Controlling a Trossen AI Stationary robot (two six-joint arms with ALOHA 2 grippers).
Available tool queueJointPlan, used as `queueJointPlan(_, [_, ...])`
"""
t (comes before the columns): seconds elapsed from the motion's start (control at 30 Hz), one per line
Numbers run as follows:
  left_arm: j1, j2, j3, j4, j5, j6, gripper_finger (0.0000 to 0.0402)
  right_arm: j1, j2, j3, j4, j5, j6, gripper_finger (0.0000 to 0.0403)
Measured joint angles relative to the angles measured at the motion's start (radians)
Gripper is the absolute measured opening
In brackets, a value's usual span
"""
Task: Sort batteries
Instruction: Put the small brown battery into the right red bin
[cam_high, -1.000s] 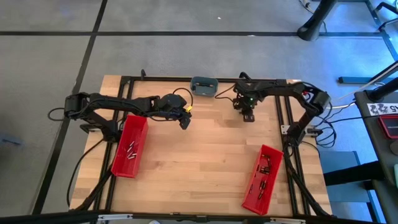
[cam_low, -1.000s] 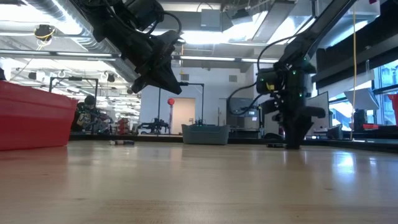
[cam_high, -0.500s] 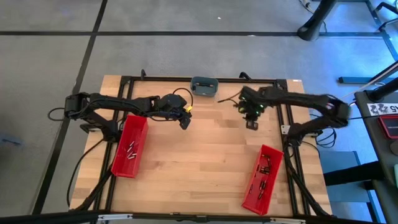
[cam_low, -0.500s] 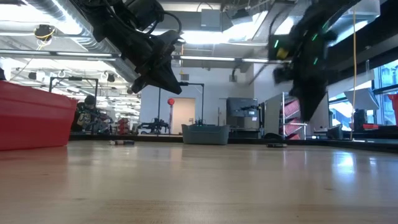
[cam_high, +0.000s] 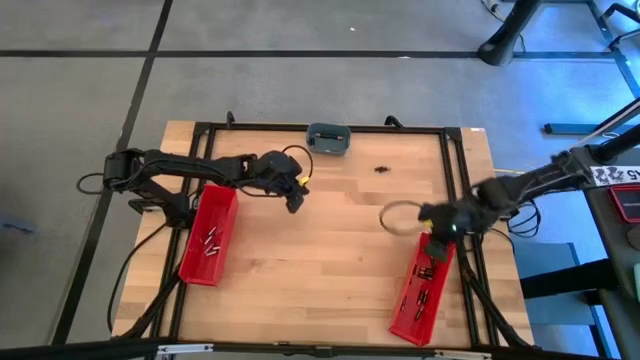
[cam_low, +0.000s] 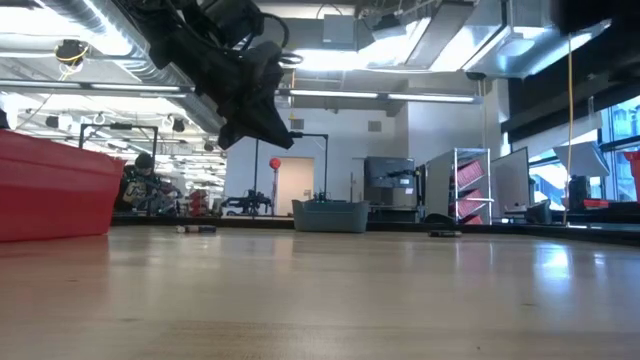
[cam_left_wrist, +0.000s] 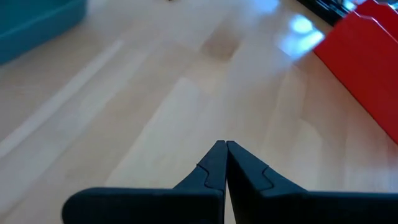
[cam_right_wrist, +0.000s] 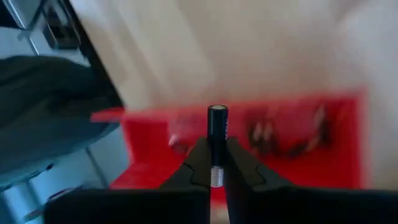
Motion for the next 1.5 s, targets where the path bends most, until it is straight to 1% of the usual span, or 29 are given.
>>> queueJointPlan(0.1, [-0.015, 0.0, 0.0, 0.0, 0.014, 0.01, 0.0001, 0.152, 0.024, 0.0, -0.008, 0.053, 0.219, 0.0013])
queueJointPlan(0.23, [-0.045, 0.0, 0.0, 0.001, 0.015, 0.037, 0.0001, 0.256, 0.068, -0.026, -0.039, 0.101, 0.444, 0.0013])
queueJointPlan(0.37, [-0.067, 0.0, 0.0, -0.001, 0.017, 0.066, 0.0001, 0.283, 0.075, -0.126, 0.054, 0.124, 0.564, 0.0013])
queueJointPlan(0.53, [-0.087, 0.0, 0.0, -0.001, 0.017, 0.063, 0.0001, 0.242, 0.076, -0.237, 0.117, 0.119, 0.706, 0.0013])
queueJointPlan(0.77, [-0.097, 0.0, 0.0, 0.0, 0.016, 0.074, 0.0001, 0.184, 0.075, -0.288, 0.171, 0.133, 0.72, 0.0014])
queueJointPlan(0.93, [-0.096, 0.0, 0.0, 0.0, 0.014, 0.079, 0.0001, 0.185, 0.099, -0.301, 0.177, 0.131, 0.667, 0.0013])
queueJointPlan(1.13, [-0.096, 0.0, 0.0, 0.001, 0.014, 0.079, 0.0001, 0.185, 0.172, -0.301, 0.228, 0.128, 0.621, 0.0017])
queueJointPlan(1.27, [-0.096, 0.0, 0.0, 0.001, 0.014, 0.079, 0.0001, 0.185, 0.23, -0.3, 0.235, 0.11, 0.619, 0.0015])
queueJointPlan(1.37, [-0.096, 0.0, 0.0, 0.001, 0.014, 0.078, 0.0001, 0.185, 0.251, -0.298, 0.235, 0.095, 0.619, 0.0026])
queueJointPlan(1.5, [-0.096, 0.0, 0.0, 0.001, 0.014, 0.078, 0.0001, 0.185, 0.256, -0.289, 0.232, 0.085, 0.623, 0.0057])
